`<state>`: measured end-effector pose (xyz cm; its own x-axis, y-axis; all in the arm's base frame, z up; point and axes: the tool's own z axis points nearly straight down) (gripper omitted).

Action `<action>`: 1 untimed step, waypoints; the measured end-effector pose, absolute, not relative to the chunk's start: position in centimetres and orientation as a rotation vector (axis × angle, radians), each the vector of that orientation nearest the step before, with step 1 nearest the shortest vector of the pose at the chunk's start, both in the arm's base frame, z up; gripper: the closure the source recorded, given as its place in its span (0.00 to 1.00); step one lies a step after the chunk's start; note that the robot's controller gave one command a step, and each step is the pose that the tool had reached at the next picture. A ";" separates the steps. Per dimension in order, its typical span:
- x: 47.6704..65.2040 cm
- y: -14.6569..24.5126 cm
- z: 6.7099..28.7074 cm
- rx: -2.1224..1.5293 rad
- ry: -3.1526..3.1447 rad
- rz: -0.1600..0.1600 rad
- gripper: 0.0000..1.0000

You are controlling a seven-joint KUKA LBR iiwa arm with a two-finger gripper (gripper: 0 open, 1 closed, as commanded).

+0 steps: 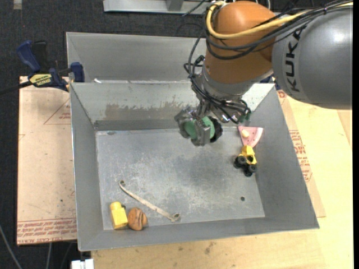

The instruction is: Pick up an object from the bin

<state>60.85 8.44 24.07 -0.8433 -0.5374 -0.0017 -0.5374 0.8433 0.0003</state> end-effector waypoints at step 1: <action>61.0 8.3 25.4 -0.875 3.011 0.001 1.00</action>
Offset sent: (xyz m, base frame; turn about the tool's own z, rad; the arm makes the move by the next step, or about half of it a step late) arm -0.0067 0.0030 -0.0426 -0.3098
